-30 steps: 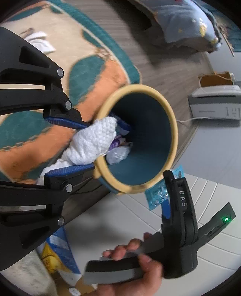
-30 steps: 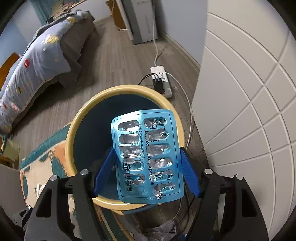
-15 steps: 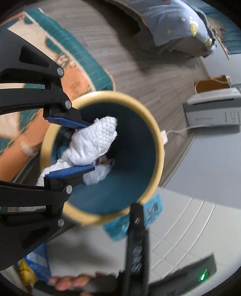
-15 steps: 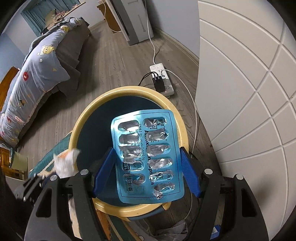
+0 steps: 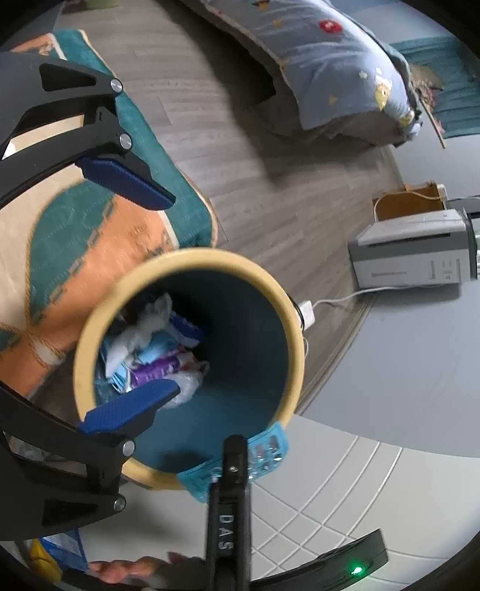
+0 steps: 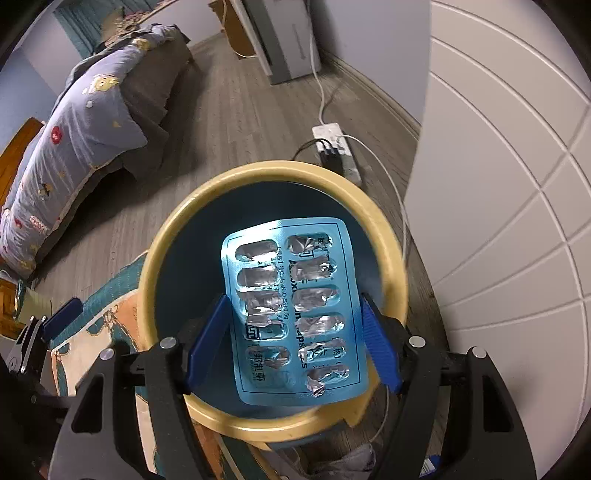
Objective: Collect trash
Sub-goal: 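Open both tools to drop the tissue and blister pack into the bin, then withdraw both tools from the bin back over the cushion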
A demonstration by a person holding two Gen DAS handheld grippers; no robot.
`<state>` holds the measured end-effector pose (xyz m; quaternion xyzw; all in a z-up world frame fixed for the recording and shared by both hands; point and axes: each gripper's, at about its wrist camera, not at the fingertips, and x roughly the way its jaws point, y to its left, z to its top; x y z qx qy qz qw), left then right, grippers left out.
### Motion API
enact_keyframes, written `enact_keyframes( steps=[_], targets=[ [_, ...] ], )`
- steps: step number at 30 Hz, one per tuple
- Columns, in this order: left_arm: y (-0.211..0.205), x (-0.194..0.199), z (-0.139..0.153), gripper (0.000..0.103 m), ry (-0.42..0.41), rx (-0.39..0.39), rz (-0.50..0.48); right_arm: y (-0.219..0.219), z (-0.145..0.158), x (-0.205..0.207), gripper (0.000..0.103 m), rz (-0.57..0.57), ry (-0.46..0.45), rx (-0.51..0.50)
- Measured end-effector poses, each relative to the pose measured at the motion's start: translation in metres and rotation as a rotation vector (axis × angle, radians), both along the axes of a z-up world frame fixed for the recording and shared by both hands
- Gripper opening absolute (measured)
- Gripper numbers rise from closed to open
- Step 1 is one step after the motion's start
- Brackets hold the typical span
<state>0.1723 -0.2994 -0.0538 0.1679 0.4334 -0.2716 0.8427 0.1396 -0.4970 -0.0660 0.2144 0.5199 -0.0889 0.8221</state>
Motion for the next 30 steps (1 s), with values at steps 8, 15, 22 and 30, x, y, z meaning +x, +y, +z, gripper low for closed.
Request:
enact_keyframes(
  steps=[8, 15, 22, 30],
  targets=[
    [0.033, -0.008, 0.001, 0.095, -0.015, 0.022, 0.023, 0.013, 0.005, 0.005, 0.097, -0.002, -0.014, -0.025],
    [0.074, -0.016, 0.009, 0.095, -0.006, 0.019, 0.1, 0.019, 0.015, 0.002, 0.097, 0.009, -0.005, -0.051],
    [0.135, -0.048, 0.041, 0.096, -0.037, -0.007, 0.182, 0.048, 0.037, 0.0, 0.097, 0.102, -0.016, -0.116],
    [0.222, -0.1, 0.073, 0.097, -0.06, 0.011, 0.336, 0.106, 0.068, -0.016, 0.097, 0.27, -0.071, -0.255]
  ],
)
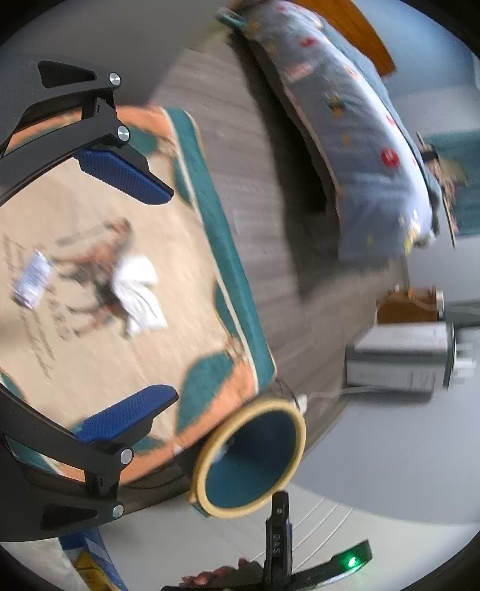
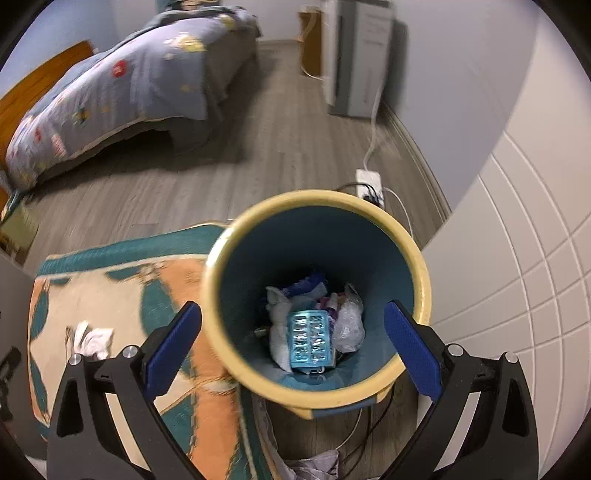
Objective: Collect trash
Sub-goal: 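Withdraw both tools from the bin back over the cushion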
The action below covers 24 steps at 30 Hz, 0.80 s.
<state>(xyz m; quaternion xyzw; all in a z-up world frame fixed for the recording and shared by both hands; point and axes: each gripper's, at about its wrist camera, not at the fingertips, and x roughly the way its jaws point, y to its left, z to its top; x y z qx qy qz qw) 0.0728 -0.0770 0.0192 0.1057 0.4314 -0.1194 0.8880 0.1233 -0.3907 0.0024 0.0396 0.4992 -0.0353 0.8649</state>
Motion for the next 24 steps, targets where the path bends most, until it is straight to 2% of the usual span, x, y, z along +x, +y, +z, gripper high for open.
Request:
enact_keyframes(
  steps=[5, 12, 18, 21, 24],
  targets=[
    [0.029, -0.026, 0.009, 0.098, -0.006, 0.016, 0.068, 0.043, 0.019, -0.015, 0.097, 0.084, -0.025, 0.02],
    [0.051, -0.061, 0.01, 0.098, 0.001, 0.021, 0.097, 0.1, 0.042, -0.032, 0.097, 0.167, -0.072, -0.011],
    [0.066, -0.072, -0.003, 0.098, 0.025, 0.007, 0.129, 0.142, 0.037, -0.039, 0.097, 0.198, -0.056, -0.023],
    [0.074, -0.07, -0.017, 0.098, 0.057, 0.022, 0.135, 0.152, 0.025, -0.041, 0.097, 0.158, -0.02, -0.008],
    [0.084, -0.066, -0.032, 0.098, 0.089, 0.033, 0.158, 0.161, 0.01, -0.039, 0.097, 0.112, 0.041, 0.058]
  ],
)
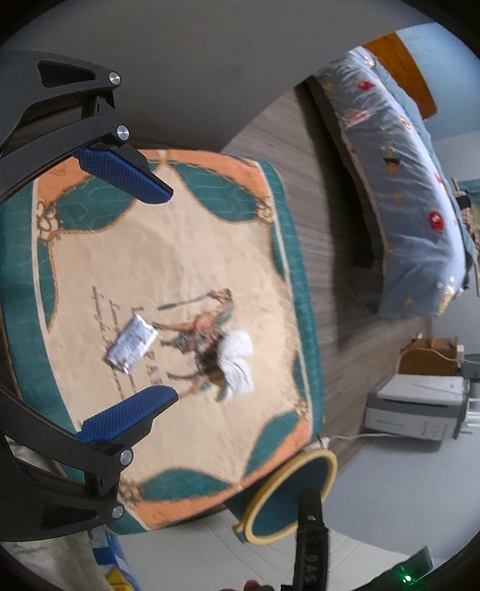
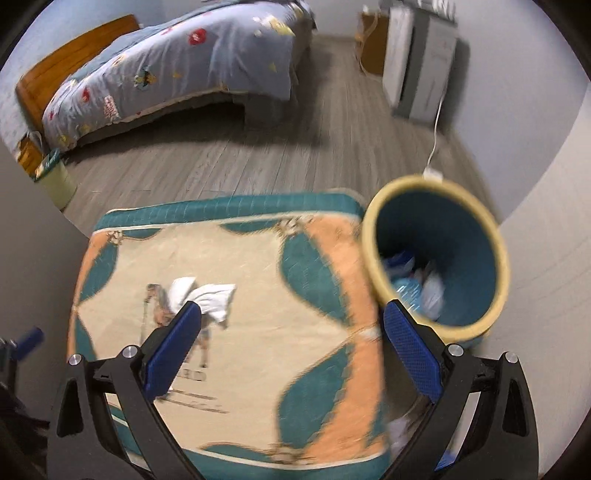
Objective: Collect trash
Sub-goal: 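Withdraw both tools from the bin back over the cushion, then grasp the foil medicine packet with the left tool while the right tool grasps the white tissue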
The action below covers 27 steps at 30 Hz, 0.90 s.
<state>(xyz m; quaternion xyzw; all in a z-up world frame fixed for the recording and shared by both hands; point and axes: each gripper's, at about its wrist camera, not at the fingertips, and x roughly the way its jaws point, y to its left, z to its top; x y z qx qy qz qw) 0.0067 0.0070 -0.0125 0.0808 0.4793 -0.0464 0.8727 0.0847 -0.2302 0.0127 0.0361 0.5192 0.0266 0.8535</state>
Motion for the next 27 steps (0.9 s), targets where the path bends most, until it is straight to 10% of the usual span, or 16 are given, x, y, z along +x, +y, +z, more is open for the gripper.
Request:
enact_keyframes(
  steps=[17, 27],
  targets=[
    [-0.014, 0.011, -0.08, 0.094, 0.194, -0.08, -0.007, 0.051, -0.049, 0.021, 0.097, 0.133, 0.106, -0.036],
    [-0.037, 0.017, -0.115, 0.046, 0.249, -0.026, -0.06, 0.064, -0.069, 0.041, 0.097, 0.18, 0.138, -0.052]
  ],
)
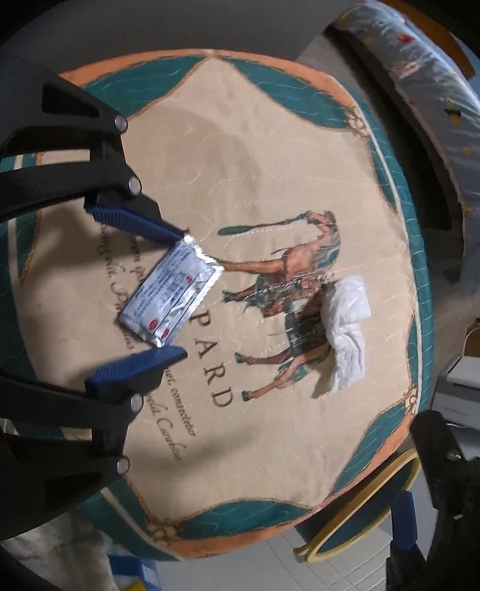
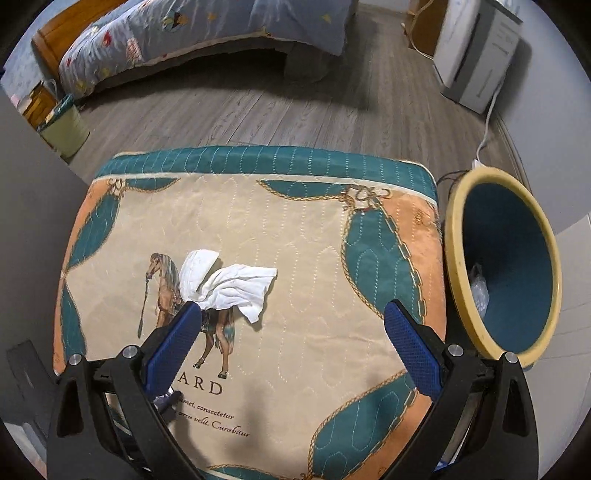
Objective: Collect trash
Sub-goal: 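Grasp the foil medicine packet with the left tool while the right tool grasps the white tissue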
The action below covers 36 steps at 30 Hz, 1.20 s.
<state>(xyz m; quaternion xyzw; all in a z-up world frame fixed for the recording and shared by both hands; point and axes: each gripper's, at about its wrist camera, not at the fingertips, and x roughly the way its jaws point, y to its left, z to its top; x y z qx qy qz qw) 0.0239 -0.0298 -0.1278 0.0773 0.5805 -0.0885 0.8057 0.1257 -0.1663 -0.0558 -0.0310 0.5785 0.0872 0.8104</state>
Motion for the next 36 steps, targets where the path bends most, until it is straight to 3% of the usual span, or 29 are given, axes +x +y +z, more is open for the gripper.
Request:
enact_keyframes(
  steps=[2, 4, 8, 11, 16, 20, 22, 24, 26, 33, 36],
  targets=[
    [0.005, 0.004, 0.001, 0.038, 0.011, -0.016, 0.006, 0.005, -0.003, 0.002, 0.097, 0.024, -0.003, -0.021],
    [0.013, 0.009, 0.004, 0.037, 0.024, -0.041, 0.007, 0.007, -0.007, 0.004, 0.097, 0.036, -0.002, -0.03],
    [0.028, 0.024, 0.022, 0.011, 0.001, 0.001, -0.039, 0.01, -0.013, 0.008, 0.097, 0.039, 0.013, -0.015],
    [0.038, 0.036, 0.047, 0.004, -0.033, -0.017, -0.053, 0.014, -0.018, 0.012, 0.097, 0.044, 0.019, -0.016],
    [0.047, 0.051, 0.054, 0.004, -0.044, 0.048, -0.119, 0.029, -0.029, 0.016, 0.097, 0.084, 0.028, -0.033],
    [0.065, 0.06, 0.035, 0.004, -0.01, -0.014, -0.059, 0.046, -0.041, 0.014, 0.097, 0.156, 0.029, -0.064],
    [0.072, 0.061, 0.028, 0.009, -0.002, -0.041, -0.043, 0.056, -0.045, 0.011, 0.097, 0.198, 0.025, -0.076],
    [0.075, 0.061, 0.025, 0.032, 0.005, -0.066, -0.042, 0.064, -0.049, 0.011, 0.094, 0.229, 0.022, -0.081],
    [0.074, 0.061, 0.022, 0.049, 0.001, -0.072, -0.052, 0.072, -0.054, 0.012, 0.085, 0.247, 0.03, -0.083],
    [0.059, 0.062, 0.002, 0.055, 0.035, -0.03, -0.141, 0.084, -0.068, 0.017, 0.066, 0.261, 0.064, -0.066],
    [0.056, 0.063, -0.004, 0.054, 0.039, -0.013, -0.159, 0.086, -0.074, 0.019, 0.051, 0.263, 0.086, -0.055]
  ],
)
